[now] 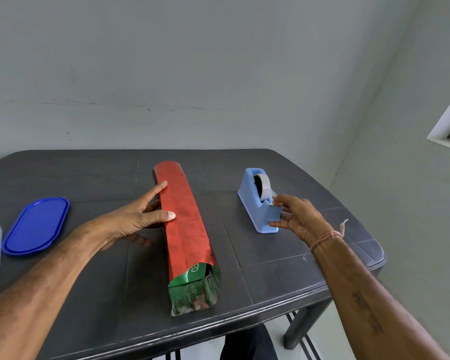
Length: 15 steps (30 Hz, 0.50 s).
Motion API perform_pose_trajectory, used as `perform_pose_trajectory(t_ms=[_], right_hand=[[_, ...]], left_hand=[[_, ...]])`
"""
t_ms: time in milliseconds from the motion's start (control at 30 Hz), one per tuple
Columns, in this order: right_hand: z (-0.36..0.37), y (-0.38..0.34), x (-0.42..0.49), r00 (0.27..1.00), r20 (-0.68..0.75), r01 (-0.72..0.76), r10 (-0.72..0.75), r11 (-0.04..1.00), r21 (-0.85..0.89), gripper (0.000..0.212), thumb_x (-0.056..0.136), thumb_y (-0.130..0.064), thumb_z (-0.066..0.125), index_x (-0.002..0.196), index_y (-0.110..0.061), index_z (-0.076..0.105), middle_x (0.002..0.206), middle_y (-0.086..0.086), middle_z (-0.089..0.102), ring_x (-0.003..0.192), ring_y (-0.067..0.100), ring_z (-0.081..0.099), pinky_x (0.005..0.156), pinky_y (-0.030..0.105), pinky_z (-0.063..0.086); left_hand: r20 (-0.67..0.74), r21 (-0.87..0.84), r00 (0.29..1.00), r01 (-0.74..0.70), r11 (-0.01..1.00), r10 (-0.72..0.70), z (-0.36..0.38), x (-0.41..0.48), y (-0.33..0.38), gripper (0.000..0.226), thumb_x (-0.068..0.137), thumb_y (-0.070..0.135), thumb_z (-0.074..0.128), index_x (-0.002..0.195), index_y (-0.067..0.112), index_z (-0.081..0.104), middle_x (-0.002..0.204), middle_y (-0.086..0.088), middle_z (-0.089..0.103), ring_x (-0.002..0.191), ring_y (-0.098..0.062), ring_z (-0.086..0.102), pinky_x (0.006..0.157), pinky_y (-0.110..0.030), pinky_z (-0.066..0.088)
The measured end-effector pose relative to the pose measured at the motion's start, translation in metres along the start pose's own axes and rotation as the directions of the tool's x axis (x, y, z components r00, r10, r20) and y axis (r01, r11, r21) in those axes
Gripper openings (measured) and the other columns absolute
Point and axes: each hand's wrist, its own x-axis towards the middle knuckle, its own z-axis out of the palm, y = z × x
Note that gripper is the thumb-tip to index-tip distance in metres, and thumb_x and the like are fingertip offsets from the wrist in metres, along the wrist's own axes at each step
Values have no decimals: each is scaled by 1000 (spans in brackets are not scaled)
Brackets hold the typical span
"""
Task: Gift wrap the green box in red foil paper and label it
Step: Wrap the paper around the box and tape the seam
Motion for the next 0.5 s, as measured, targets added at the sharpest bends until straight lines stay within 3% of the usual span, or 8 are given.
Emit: perform_pose_trajectory(t_ms=[100,167,233,267,367,433,500], right_hand=[[-1,3,0,1000,13,23,-24,999,26,21,93,-12,70,105,5,67,109,13,60,101,34,69,77,48,63],[-3,6,2,1000,8,20,-20,999,38,18,92,-12,72,99,4,68,115,15,60,108,36,68,79,48,63],[-5,9,3,1000,4,15,-16,999,49,17,91,-12,74,95,3,68,122,18,60,110,37,68,85,50,61],[-6,12,4,1000,3,21,-21,998,52,17,90,-11,74,95,4,68,124,20,61,110,37,68,88,50,60],[-9,21,7,999,0,42,-42,997,69,23,88,-10,76,102,7,68,126,22,64,111,35,69,86,48,62],[-11,27,9,999,-8,40,-39,996,77,37,86,-12,79,112,10,65,127,22,64,111,34,69,85,46,63],[-13,33,10,999,-22,43,-42,996,83,45,85,-17,81,117,11,64,126,22,64,112,33,69,88,45,62]], left_hand=[[-13,33,1000,-20,999,20,2,0,1,118,53,74,79,151,64,14,170,8,10,154,-18,14,118,-48,27],[-14,28,1000,-17,999,17,3,-1,2,115,59,73,82,151,64,14,170,9,10,154,-18,15,110,-41,36],[-8,20,1000,-10,1000,10,3,-1,3,119,52,73,82,150,66,15,169,11,11,153,-18,17,106,-43,46],[-7,19,1000,-9,1000,10,3,-2,3,122,48,74,82,150,66,15,169,11,11,153,-18,17,109,-45,43],[-15,32,1000,-14,999,14,4,-2,5,121,51,75,81,151,64,14,170,10,9,155,-17,13,115,-43,28],[-20,26,1000,-14,1000,14,5,-3,6,115,61,72,82,152,63,13,170,10,7,153,-16,15,110,-36,35],[-26,27,1000,-2,1000,3,7,-5,8,112,65,67,83,153,60,13,170,10,9,150,-14,20,95,-25,45]])
